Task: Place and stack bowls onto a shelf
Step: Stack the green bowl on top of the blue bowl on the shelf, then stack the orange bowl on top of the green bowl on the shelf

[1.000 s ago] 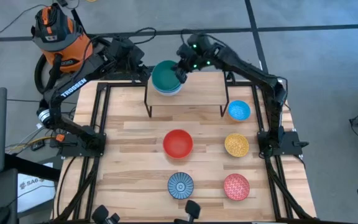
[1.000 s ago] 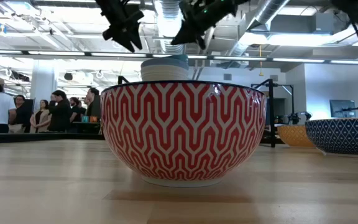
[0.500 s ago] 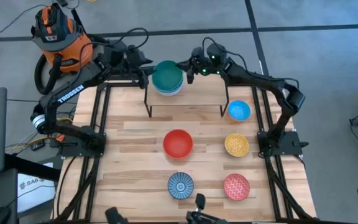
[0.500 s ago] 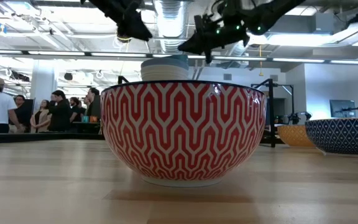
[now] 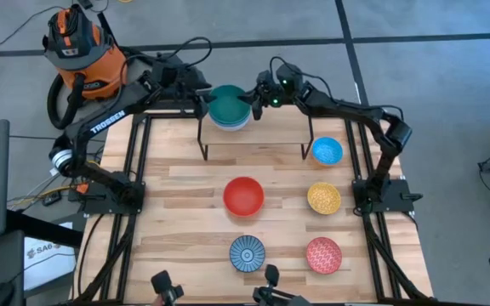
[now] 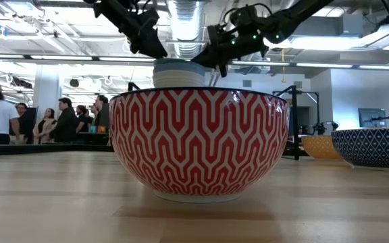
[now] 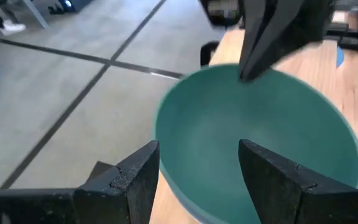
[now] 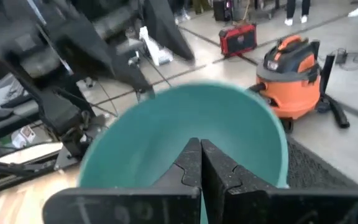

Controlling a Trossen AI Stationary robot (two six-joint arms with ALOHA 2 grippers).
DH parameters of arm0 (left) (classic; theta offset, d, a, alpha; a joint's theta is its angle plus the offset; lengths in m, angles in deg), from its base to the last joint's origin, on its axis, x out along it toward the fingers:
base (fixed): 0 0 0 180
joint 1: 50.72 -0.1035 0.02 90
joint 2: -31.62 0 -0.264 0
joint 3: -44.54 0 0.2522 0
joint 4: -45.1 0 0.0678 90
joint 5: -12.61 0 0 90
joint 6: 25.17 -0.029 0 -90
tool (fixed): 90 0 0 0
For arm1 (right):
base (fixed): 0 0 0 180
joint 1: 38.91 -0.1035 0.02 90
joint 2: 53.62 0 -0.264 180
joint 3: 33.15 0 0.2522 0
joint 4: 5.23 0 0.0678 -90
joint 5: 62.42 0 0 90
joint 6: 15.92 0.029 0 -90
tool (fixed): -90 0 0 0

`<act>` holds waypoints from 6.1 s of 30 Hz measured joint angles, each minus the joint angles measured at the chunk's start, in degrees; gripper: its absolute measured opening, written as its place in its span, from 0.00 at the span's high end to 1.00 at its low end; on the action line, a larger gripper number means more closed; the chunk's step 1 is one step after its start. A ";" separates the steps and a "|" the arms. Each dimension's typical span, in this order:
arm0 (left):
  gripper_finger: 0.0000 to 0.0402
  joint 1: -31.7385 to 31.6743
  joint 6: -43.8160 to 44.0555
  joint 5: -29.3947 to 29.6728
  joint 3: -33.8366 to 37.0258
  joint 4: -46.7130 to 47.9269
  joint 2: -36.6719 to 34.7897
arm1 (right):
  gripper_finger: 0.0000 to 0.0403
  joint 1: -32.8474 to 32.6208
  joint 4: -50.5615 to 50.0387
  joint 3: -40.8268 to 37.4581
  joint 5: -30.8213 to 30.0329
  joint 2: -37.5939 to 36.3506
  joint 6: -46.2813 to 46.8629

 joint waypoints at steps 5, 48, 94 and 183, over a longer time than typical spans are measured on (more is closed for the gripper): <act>0.49 -0.78 -0.47 1.47 -0.11 0.98 0.97 | 0.95 0.79 -1.80 0.04 -0.12 -1.67 -0.69; 0.49 34.42 32.87 25.53 -1.03 8.84 -3.53 | 0.93 -27.47 -26.70 -28.12 -17.81 -39.76 12.62; 0.49 52.09 68.08 36.85 8.48 14.15 5.45 | 0.68 -35.30 -33.93 -18.60 -25.89 -3.66 35.67; 1.00 40.61 42.64 11.96 15.11 -11.30 18.71 | 0.59 -48.89 -66.42 -18.59 -43.79 -38.88 60.24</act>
